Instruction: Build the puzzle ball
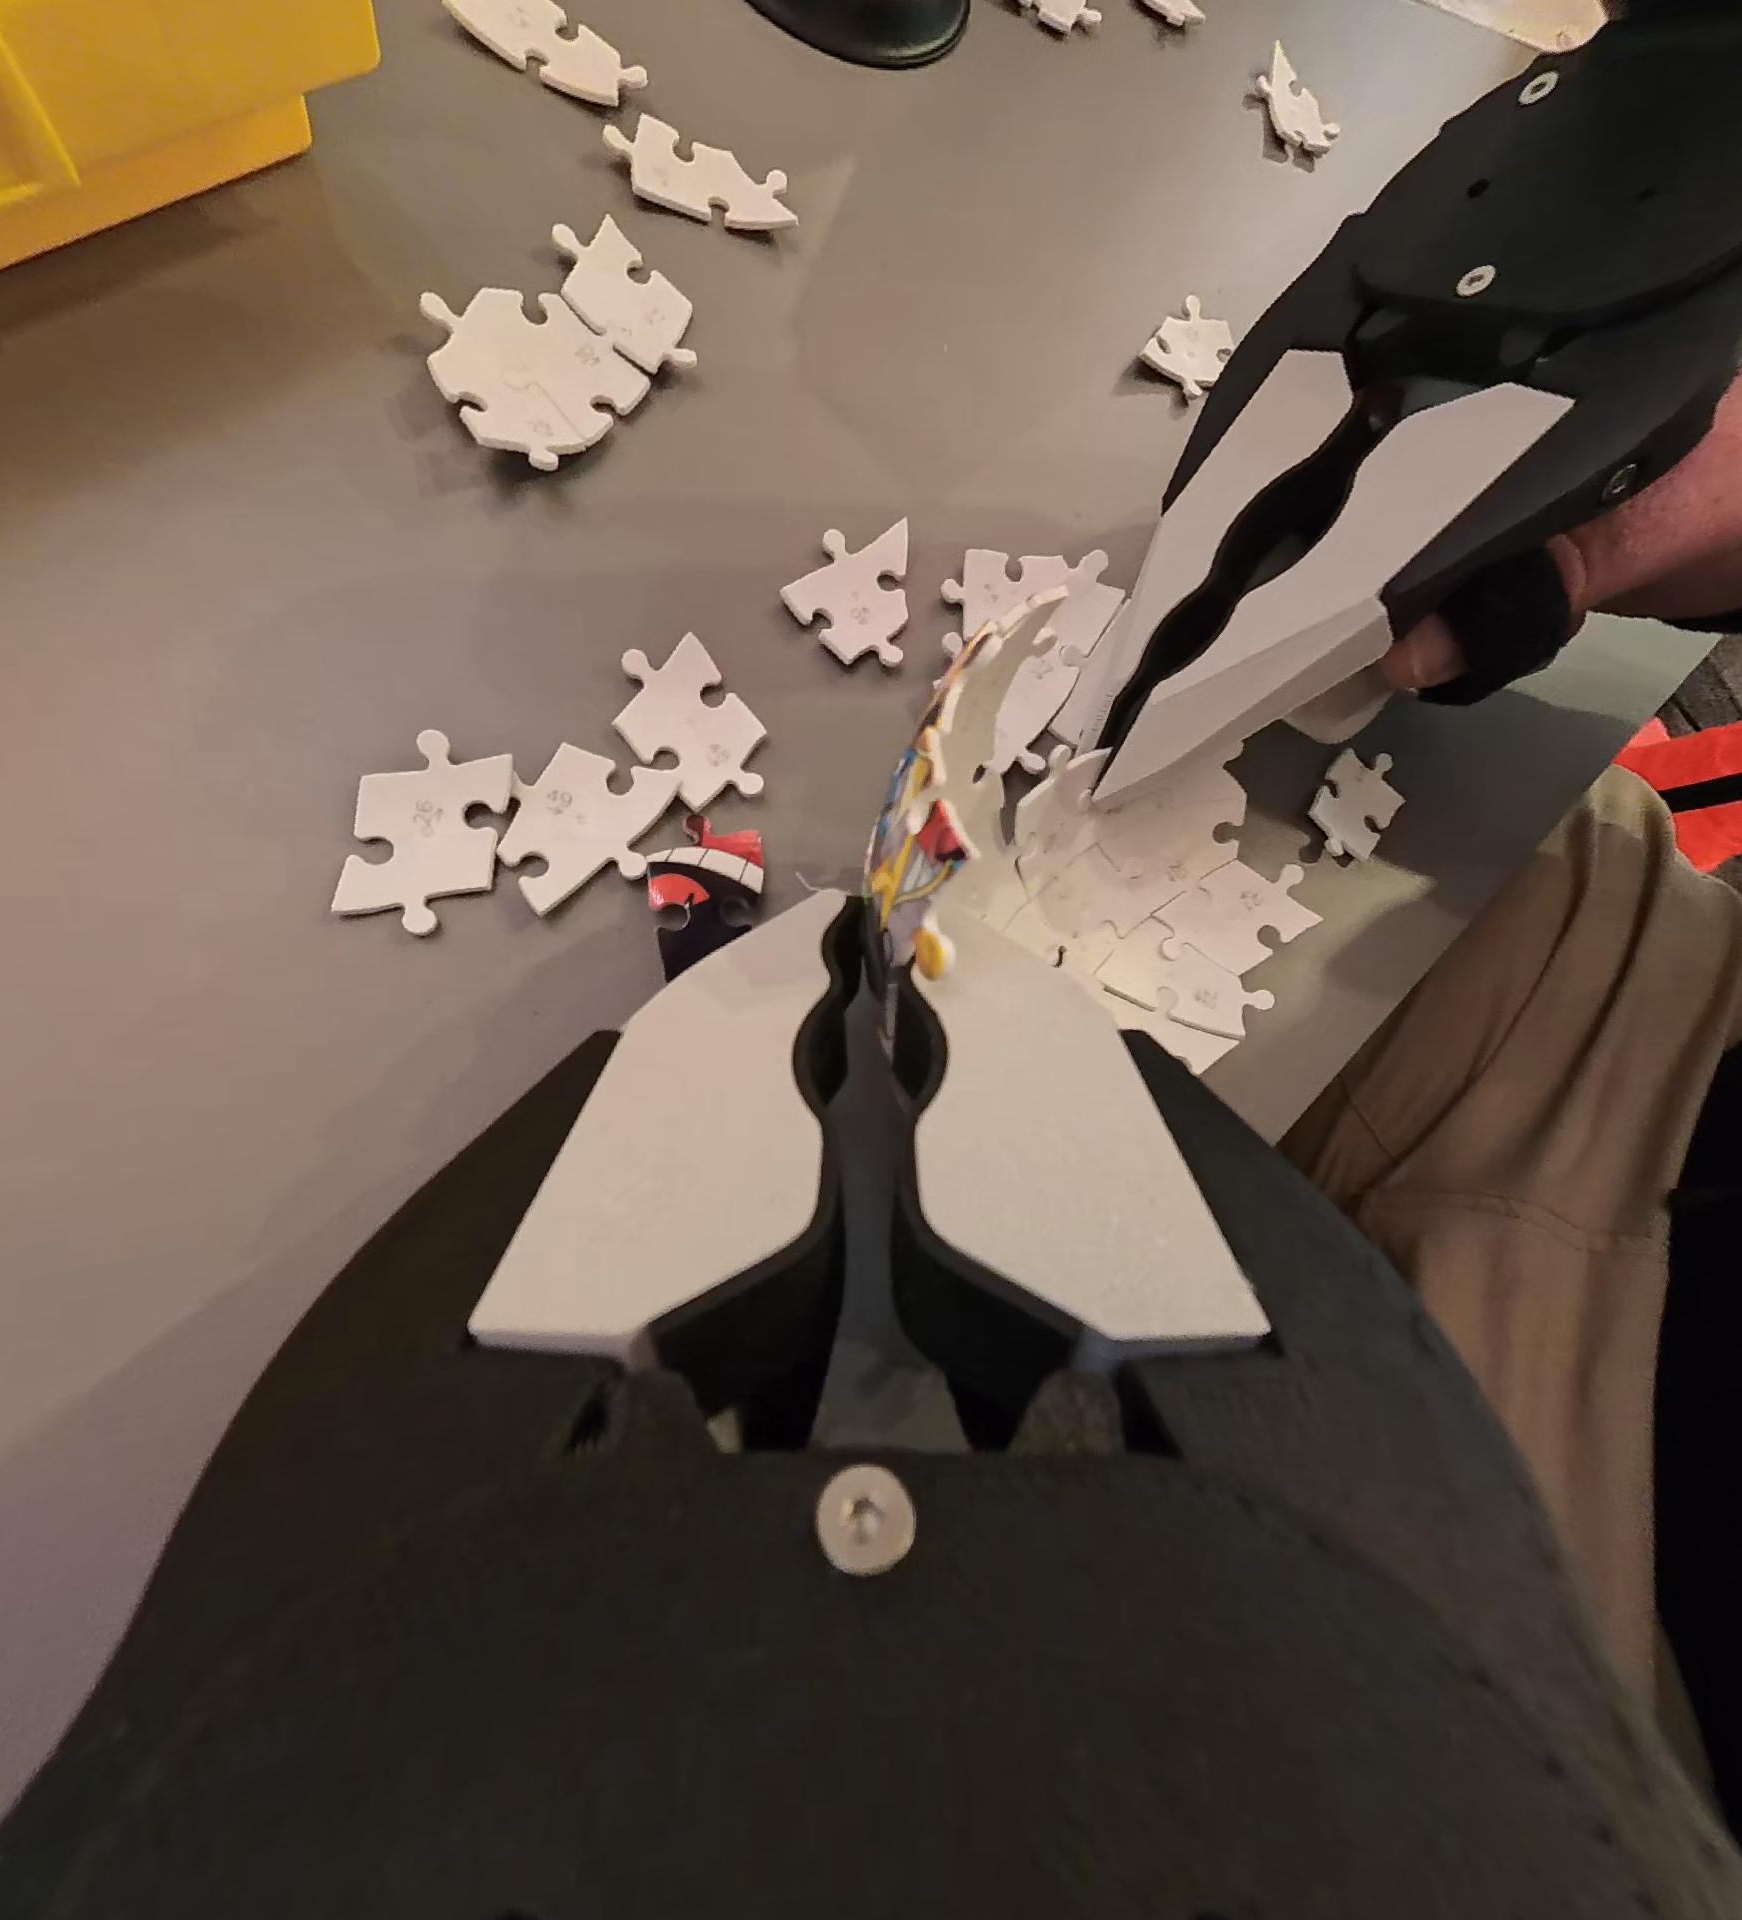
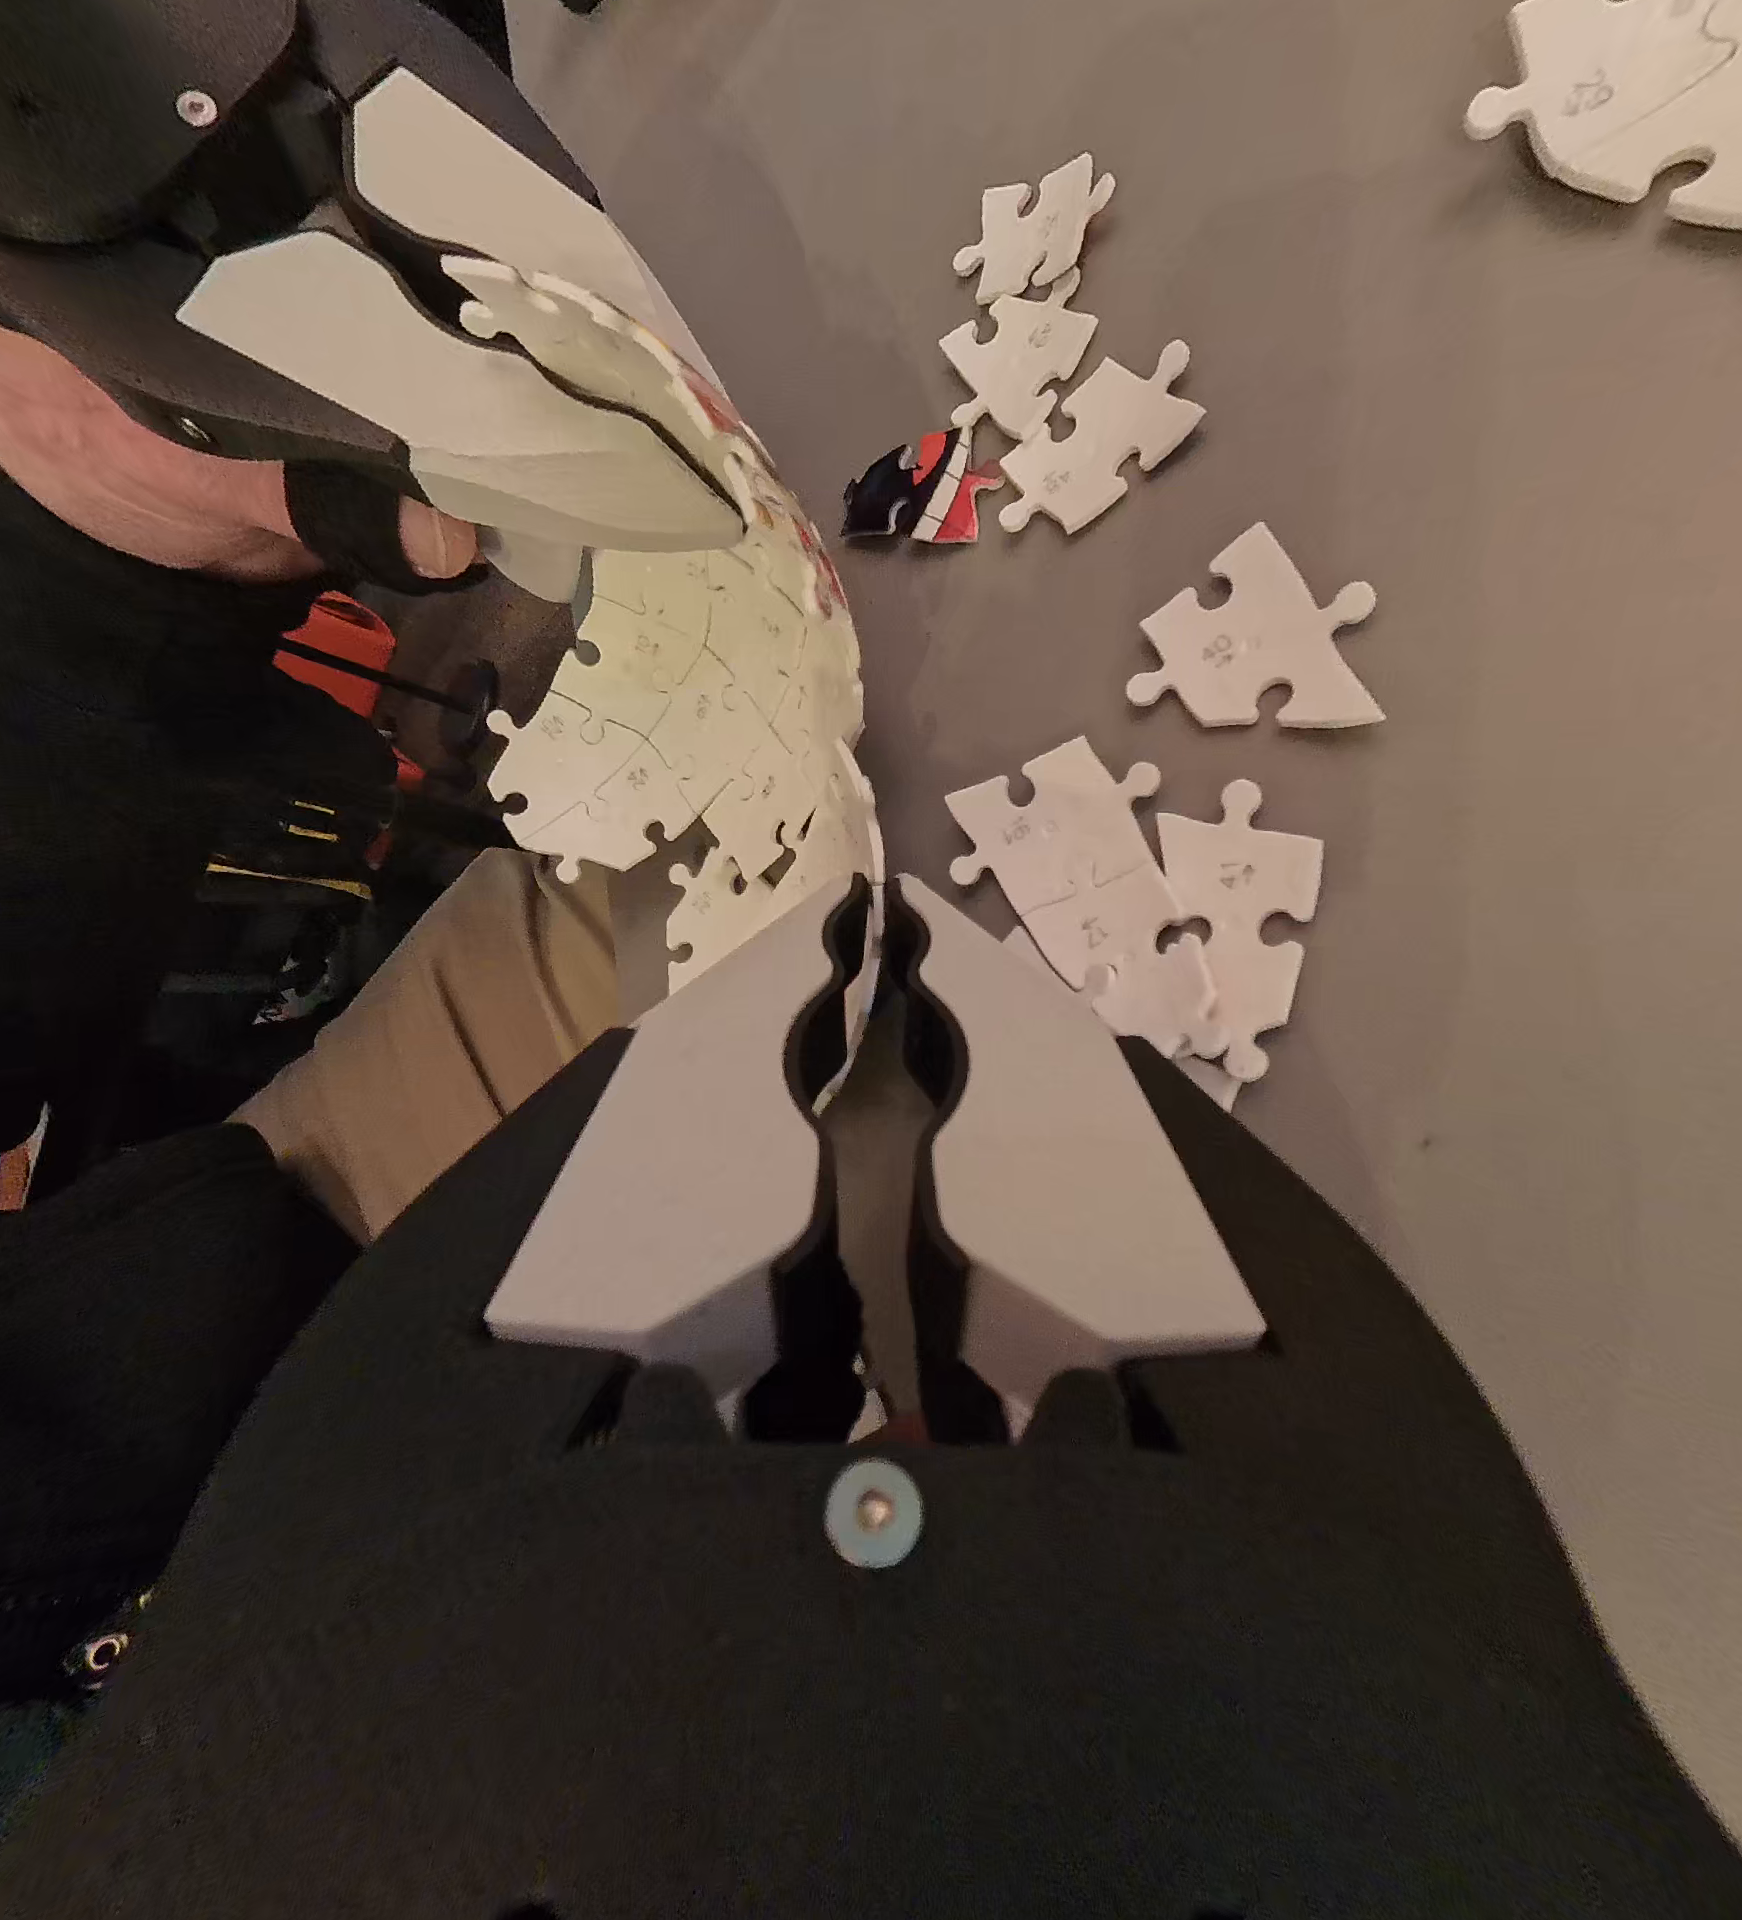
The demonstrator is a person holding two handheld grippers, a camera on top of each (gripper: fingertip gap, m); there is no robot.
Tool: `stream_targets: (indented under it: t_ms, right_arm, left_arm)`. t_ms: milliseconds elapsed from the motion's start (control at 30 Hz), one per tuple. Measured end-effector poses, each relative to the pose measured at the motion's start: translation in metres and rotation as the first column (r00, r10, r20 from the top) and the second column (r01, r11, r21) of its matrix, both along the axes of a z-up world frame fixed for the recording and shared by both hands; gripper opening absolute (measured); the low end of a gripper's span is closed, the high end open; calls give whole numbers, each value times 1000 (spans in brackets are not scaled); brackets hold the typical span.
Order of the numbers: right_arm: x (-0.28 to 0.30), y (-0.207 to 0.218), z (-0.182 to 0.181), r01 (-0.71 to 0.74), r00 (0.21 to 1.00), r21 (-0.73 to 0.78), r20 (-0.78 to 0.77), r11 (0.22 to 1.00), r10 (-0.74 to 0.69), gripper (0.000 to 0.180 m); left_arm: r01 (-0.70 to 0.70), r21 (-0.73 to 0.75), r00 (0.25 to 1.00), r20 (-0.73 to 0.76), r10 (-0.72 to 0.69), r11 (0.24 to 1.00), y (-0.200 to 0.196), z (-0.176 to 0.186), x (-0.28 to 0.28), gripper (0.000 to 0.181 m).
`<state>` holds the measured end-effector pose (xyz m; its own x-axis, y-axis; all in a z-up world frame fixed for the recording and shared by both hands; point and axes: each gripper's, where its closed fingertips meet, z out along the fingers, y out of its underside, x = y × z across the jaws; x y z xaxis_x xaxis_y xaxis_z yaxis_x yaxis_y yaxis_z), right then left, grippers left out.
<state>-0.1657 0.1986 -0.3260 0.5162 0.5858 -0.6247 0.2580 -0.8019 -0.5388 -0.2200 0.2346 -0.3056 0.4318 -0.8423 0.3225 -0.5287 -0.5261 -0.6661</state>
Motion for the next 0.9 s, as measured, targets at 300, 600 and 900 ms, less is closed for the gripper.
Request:
stream_targets:
  t_ms: [300,600,900]
  right_arm:
    - [1,3,-1,43,999,-17,-19,999,-43,1]
    - [2,6,-1,82,996,-28,-23,996,-83,1]
    - [3,9,-2,134,989,-69,-57,989,-138,1]
  left_arm:
    - [-19,43,1000,9,18,999,0,2,0,3]
    - [-41,114,999,-17,43,993,-1,6,2,3]
    - [-44,213,998,-41,54,976,-1,11,6,3]
